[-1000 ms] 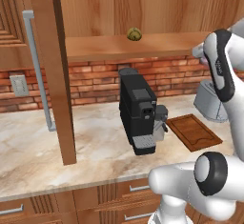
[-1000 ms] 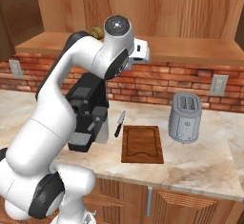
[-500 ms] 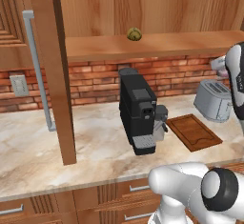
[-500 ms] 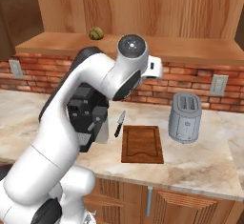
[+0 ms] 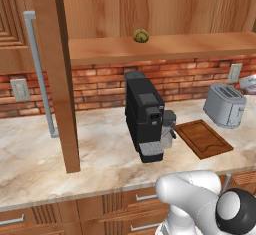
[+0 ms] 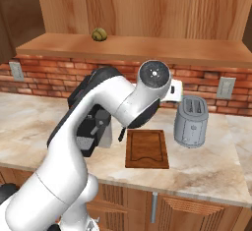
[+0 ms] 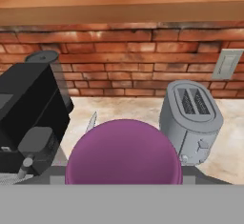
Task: Pick the bread, place it on the cutting board, pick the jam, place it on the counter, and close the cabinet.
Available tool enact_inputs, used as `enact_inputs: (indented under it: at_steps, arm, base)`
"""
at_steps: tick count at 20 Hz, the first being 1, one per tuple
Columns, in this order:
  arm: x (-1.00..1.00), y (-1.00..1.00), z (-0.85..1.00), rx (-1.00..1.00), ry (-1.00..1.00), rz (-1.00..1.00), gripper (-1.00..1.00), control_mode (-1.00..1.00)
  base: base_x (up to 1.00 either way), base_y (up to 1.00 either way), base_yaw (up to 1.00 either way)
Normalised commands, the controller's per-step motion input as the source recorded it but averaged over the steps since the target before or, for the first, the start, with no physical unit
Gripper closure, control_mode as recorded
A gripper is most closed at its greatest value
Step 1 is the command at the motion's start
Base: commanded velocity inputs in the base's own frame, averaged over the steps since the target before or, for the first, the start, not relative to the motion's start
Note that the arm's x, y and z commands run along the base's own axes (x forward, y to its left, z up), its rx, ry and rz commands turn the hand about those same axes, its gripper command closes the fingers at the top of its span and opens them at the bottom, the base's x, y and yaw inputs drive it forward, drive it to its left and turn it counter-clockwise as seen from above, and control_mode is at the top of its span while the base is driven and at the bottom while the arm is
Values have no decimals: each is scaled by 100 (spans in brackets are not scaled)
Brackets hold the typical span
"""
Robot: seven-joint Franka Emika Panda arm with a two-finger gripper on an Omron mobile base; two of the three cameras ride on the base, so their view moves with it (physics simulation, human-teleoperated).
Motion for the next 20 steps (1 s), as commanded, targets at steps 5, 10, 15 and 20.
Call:
enact_inputs:
  at_steps: [5,10,15,20]
  arm:
    - [-31,-39,-35,0,0,0,100,-100]
    - [-21,-38,-37,0,0,0,100,-100]
    - [-13,-35,-39,0,0,0,100,-100]
    - [-7,-29,-42,0,0,-2,100,-100]
  base:
    - [0,0,0]
    - [0,0,0]
    - [0,0,0]
    - [0,0,0]
